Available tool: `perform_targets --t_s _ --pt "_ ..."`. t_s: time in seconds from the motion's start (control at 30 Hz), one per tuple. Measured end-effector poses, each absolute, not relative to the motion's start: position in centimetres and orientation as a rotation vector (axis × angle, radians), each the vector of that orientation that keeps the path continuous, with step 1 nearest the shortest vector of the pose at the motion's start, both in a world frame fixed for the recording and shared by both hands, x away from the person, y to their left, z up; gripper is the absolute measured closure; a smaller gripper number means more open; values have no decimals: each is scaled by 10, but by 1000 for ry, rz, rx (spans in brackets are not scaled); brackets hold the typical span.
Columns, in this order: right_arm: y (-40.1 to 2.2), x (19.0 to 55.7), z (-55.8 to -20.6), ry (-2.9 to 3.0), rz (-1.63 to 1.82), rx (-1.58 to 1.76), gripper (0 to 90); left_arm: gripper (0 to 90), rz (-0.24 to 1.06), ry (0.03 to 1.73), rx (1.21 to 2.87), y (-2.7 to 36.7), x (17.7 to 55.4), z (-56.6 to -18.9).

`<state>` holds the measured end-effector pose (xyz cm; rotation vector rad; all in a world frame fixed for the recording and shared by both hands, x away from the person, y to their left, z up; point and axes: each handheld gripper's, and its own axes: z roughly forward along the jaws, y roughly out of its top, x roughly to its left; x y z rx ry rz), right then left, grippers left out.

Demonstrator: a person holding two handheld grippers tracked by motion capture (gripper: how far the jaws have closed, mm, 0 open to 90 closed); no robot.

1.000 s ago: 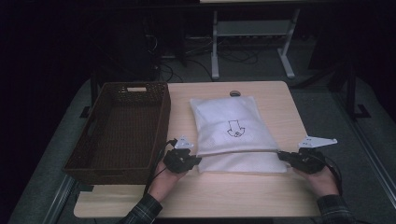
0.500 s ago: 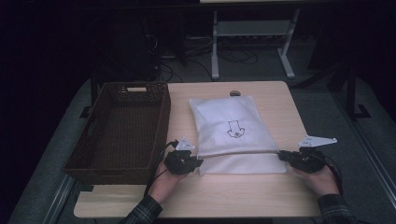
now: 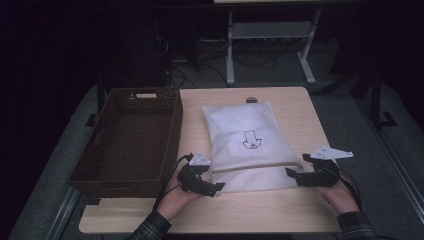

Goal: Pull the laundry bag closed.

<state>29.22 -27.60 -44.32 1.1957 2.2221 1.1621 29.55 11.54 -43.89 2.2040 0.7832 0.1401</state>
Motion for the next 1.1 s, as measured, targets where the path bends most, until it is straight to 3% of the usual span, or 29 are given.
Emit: perform_targets --t_s 0.33,0.73,1.1 --pt "-267 267 -448 2218 1161 1179 127 148 203 767 2216 120 271 -444" --pt "-262 231 -456 2247 1125 1156 127 148 176 774 2240 136 245 -457" --pt "-260 230 -459 2273 1105 1130 127 148 200 758 2264 136 242 -459"
